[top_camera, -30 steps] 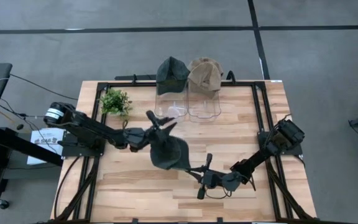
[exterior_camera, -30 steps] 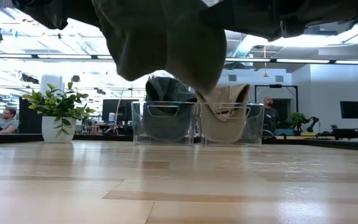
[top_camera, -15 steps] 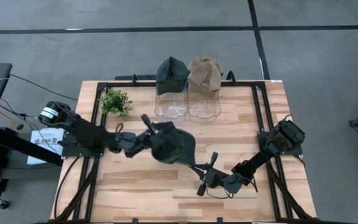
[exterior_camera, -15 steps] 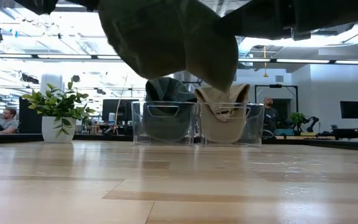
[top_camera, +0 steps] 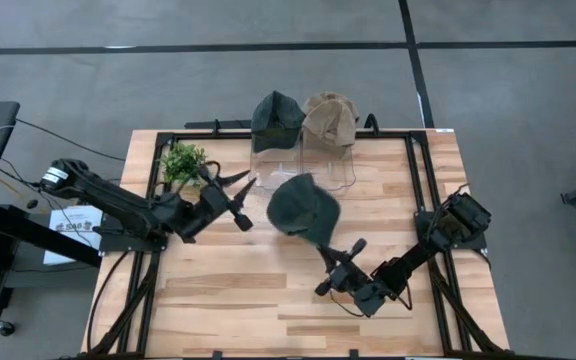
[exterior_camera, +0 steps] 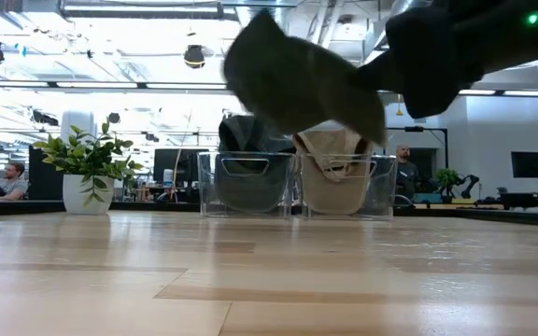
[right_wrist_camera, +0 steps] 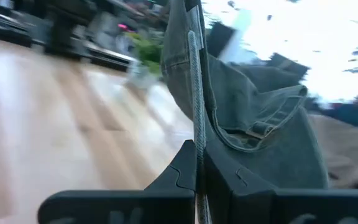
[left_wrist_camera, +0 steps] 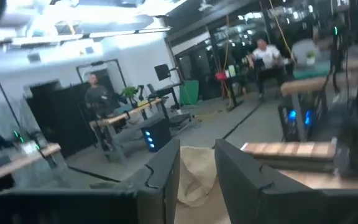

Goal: Pick & Place hat
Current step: Put the black cap into the left transparent bin

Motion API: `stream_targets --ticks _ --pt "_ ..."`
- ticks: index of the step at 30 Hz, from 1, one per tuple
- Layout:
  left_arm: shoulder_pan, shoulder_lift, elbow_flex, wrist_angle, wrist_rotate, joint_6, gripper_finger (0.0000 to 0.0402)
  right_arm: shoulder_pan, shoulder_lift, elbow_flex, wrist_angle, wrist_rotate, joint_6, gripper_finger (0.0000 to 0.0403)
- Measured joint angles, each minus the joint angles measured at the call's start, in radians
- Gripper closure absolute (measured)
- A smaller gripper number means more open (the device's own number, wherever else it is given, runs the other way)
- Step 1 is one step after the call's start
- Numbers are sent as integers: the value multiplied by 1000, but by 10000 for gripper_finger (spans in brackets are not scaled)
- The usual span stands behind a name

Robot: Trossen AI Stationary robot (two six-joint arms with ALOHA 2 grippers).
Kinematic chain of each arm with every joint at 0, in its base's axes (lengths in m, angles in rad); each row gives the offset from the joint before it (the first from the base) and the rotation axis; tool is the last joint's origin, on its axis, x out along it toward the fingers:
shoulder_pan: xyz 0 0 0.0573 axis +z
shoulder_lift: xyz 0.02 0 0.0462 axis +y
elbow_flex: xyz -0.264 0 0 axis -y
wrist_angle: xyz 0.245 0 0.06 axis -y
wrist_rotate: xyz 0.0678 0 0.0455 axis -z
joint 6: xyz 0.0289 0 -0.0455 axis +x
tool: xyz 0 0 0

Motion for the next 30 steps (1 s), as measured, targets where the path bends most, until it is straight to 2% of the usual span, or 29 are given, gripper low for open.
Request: stream_targets --ticks 4,6,11,16,20,23,30 --pt "0 -12 0 -4 0 -115 302 13 0 0 1 141 -66 402" --pt "1 -12 0 -27 22 -162 302 13 0 0 1 163 -111 402" --pt "51 -11 5 -164 207 -388 302 -9 0 0 0 162 -207 402" --pt "161 -11 64 -402 361 -641 302 -24 0 0 -3 162 -298 402" --pt "276 -11 107 -540 573 -820 302 -28 0 0 -7 162 -353 402" --pt "362 -11 128 -589 759 -925 302 -38 0 0 -10 162 -397 402" --pt "551 -11 131 -688 1107 -1132 302 -48 0 0 -6 121 -486 402"
